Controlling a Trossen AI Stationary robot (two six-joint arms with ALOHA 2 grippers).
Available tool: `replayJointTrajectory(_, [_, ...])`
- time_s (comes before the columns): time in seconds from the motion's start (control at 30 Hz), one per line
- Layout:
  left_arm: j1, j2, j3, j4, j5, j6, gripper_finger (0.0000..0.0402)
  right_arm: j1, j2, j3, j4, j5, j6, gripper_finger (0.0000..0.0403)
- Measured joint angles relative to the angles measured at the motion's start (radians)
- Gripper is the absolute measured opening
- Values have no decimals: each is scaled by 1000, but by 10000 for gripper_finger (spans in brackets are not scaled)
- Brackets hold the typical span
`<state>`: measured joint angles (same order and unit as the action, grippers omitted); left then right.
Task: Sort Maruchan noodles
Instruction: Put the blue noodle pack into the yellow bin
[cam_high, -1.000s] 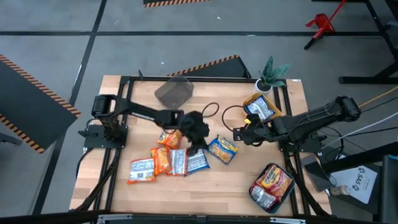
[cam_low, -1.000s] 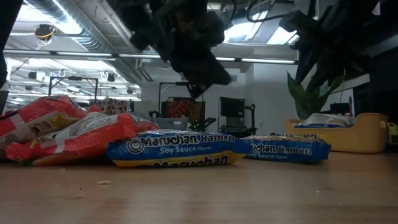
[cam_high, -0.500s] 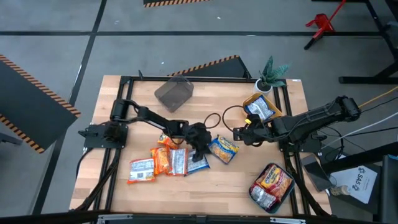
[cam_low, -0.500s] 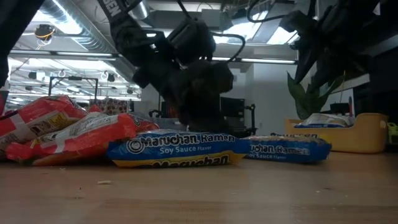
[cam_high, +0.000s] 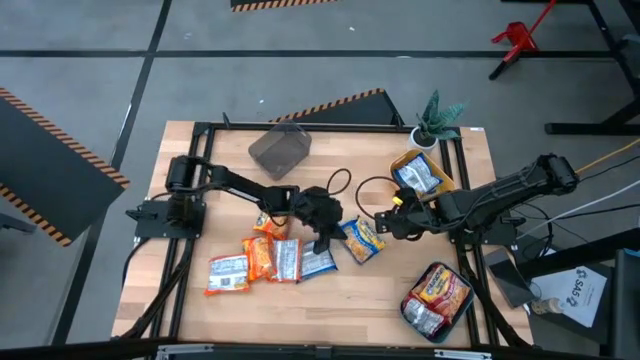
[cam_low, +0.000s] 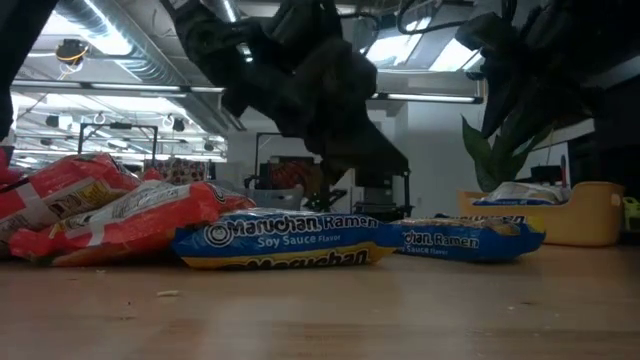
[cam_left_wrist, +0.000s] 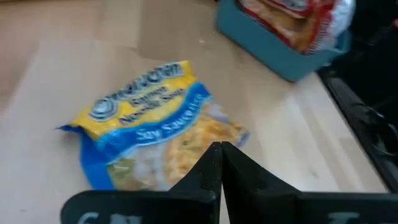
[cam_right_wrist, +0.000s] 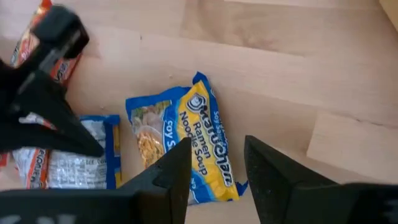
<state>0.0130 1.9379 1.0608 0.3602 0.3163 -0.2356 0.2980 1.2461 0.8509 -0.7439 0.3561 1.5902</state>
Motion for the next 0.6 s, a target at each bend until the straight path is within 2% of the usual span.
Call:
replayJointTrajectory(0.33, [8,90,-3,-10,-91,7,0,10,0,0,0,-2,3,134])
replayJointTrajectory(0.6, [38,104,-1,-102,-141,-5,0,10,26,0,-1,-70,3,135])
